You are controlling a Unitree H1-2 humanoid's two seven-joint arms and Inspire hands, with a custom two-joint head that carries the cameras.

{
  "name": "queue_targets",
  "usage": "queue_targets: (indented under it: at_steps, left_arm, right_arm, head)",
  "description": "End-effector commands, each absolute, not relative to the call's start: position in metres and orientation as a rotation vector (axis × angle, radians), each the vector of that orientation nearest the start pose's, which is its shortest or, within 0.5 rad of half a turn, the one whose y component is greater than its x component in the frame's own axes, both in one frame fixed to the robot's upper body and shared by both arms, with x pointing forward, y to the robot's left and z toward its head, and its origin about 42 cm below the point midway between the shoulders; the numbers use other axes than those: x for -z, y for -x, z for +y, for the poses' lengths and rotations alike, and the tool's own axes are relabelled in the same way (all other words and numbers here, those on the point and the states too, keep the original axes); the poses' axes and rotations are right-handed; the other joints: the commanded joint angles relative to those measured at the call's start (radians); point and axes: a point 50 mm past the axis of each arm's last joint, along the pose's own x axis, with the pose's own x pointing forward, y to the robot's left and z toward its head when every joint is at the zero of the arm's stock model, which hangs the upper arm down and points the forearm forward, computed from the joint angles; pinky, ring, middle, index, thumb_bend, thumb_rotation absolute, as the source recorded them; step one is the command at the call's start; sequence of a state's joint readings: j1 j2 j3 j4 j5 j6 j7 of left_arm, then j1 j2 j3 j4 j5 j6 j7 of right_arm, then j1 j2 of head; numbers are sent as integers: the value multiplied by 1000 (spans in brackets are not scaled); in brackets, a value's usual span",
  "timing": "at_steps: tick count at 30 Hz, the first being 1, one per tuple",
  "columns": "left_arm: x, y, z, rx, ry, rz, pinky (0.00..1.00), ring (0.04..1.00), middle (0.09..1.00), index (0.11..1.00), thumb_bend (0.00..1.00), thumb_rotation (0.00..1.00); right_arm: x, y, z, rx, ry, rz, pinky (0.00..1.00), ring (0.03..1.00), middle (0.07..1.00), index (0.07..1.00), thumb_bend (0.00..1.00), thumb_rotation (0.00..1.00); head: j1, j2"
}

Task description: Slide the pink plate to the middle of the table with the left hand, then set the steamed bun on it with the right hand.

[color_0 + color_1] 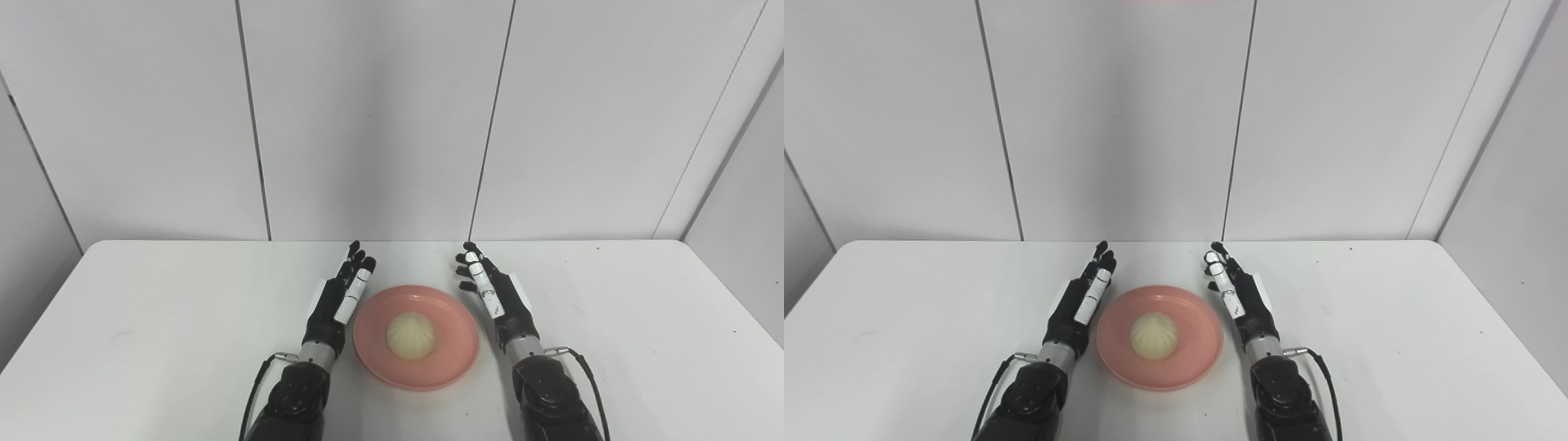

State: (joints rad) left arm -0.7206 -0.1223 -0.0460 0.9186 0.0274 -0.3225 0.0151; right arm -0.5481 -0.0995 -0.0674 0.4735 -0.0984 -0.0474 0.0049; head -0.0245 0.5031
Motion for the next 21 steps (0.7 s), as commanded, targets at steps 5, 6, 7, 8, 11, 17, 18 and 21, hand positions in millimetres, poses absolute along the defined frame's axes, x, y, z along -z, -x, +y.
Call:
queue_targets:
  at_steps: [5, 6, 7, 8, 11, 17, 18, 21]
  left_arm:
    - [-141, -466, 67, 261, 13, -94, 1000, 1000, 1000, 999, 734, 888]
    - [-141, -465, 67, 257, 16, -91, 1000, 1000, 1000, 998, 727, 891]
    - [-141, -465, 67, 253, 21, -88, 1000, 1000, 1000, 998, 722, 892]
    - [-141, -465, 67, 249, 25, -84, 1000, 1000, 1000, 1000, 713, 895]
    - [-140, -463, 67, 235, 45, -77, 1000, 1000, 1000, 1000, 712, 892]
    - [-139, -458, 64, 209, 73, -103, 1000, 1000, 1000, 1000, 727, 929]
    - [-138, -457, 63, 206, 80, -105, 1000, 1000, 1000, 1000, 724, 934]
    - [-138, -455, 61, 195, 96, -102, 1000, 1000, 1000, 1000, 723, 944]
  right_arm:
    - [-182, -456, -216, -11, 243, -247, 881, 878, 881, 885, 758, 1000]
    - [-181, -456, -217, -5, 256, -251, 873, 874, 879, 880, 769, 1000]
    - [-179, -456, -218, 0, 267, -256, 870, 872, 880, 879, 776, 1000]
    - [-178, -456, -218, 4, 276, -262, 868, 878, 886, 877, 788, 1000]
    - [-177, -455, -218, 19, 292, -272, 867, 883, 892, 877, 803, 1000]
    - [-171, -453, -217, 32, 199, -275, 928, 929, 945, 954, 760, 1000]
    - [-168, -453, -217, 31, 146, -264, 937, 933, 953, 970, 759, 1000]
    - [-163, -455, -216, 49, 43, -238, 938, 933, 957, 988, 777, 1000]
  head:
    - [-1, 1]
    - [-1, 1]
    - [-1, 1]
    - [-1, 1]
    - [0, 1]
    - [-2, 1]
    - [-3, 1]
    - [-3, 1]
